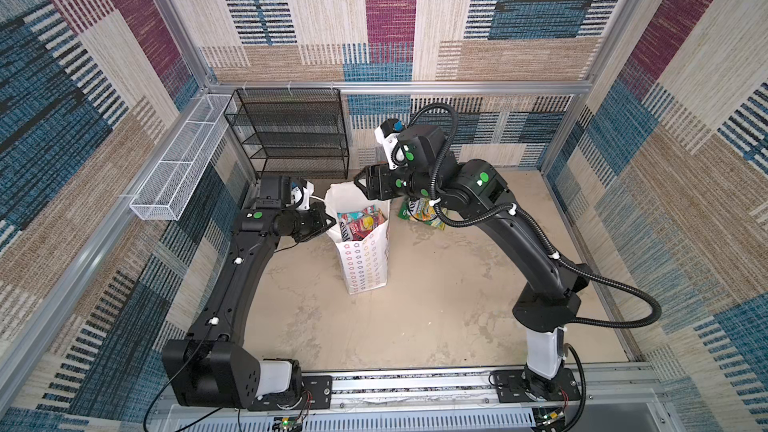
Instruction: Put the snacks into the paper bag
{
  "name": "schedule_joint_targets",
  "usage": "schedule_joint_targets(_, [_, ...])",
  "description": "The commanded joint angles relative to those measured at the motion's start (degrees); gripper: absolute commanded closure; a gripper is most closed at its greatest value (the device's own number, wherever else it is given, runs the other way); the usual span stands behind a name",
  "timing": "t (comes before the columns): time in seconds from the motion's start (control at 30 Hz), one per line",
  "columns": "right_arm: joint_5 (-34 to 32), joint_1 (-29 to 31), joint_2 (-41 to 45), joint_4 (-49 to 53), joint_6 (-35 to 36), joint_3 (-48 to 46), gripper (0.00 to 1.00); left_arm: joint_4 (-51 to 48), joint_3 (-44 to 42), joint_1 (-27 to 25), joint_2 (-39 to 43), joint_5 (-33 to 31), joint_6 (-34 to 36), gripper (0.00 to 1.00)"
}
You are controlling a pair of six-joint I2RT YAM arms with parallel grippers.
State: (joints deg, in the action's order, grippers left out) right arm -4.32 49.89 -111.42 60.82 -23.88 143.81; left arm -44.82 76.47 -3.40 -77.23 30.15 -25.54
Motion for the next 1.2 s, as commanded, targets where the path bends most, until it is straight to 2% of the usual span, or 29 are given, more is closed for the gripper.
schedule_joint_targets(0.0, [-12.0, -0.5, 1.5, 2.4, -1.7, -2.8, 0.19, 1.7, 0.4, 0.1, 0.1, 0.1, 0.4, 0.98])
schedule_joint_targets(0.2, [-11.7, -0.6, 1.5, -0.5, -2.3, -10.0, 0.17, 1.2, 1.0, 0.1, 0.9, -1.3, 1.3, 0.80])
schedule_joint_targets(0.3, [-10.2, -1.2, 0.7, -4.0, -0.7, -12.8, 0.25, 1.3, 1.2, 0.1, 1.7, -2.1, 2.0, 0.71])
schedule_joint_targets(0.33, [-8.7, -1.6, 0.1, -4.9, -0.4, -12.6, 0.32, 1.1, 1.3, 0.2, 1.9, -2.5, 2.2, 0.68])
schedule_joint_targets(0.4, [-5.6, -2.3, -1.1, -7.3, 0.6, -11.6, 0.56, 0.6, 1.5, 0.3, 2.3, -4.3, 2.8, 0.58])
schedule_joint_targets(0.47, [-3.8, -2.4, -1.9, -9.0, 1.4, -10.5, 0.75, -0.3, 2.1, 0.3, 2.5, -6.6, 3.2, 0.51])
schedule_joint_targets(0.5, [-3.0, -2.4, -2.3, -9.4, 1.5, -9.8, 0.83, -1.3, 3.0, 0.3, 2.6, -8.1, 3.2, 0.47])
schedule_joint_targets(0.6, [-1.7, -2.4, -1.8, -10.1, 2.0, -9.7, 0.98, -3.9, 5.8, 0.2, 3.5, -12.2, 2.7, 0.44])
schedule_joint_targets(0.7, [-1.4, -2.5, 0.4, -12.5, 2.7, -13.1, 1.00, -4.7, 7.9, 0.2, 4.3, -14.5, 1.2, 0.43])
schedule_joint_targets(0.9, [0.5, -2.8, 4.2, -16.5, 3.6, -19.0, 1.00, -5.4, 10.2, 0.2, 2.3, -13.1, -1.0, 0.48])
schedule_joint_targets(1.13, [1.9, -3.1, 6.2, -18.3, 5.1, -21.9, 1.00, -7.0, 14.5, 0.1, -0.8, -11.1, -1.2, 0.59])
schedule_joint_targets(1.17, [2.1, -3.1, 6.7, -18.7, 5.3, -22.5, 1.00, -7.8, 15.7, 0.1, -1.3, -11.1, -1.1, 0.64])
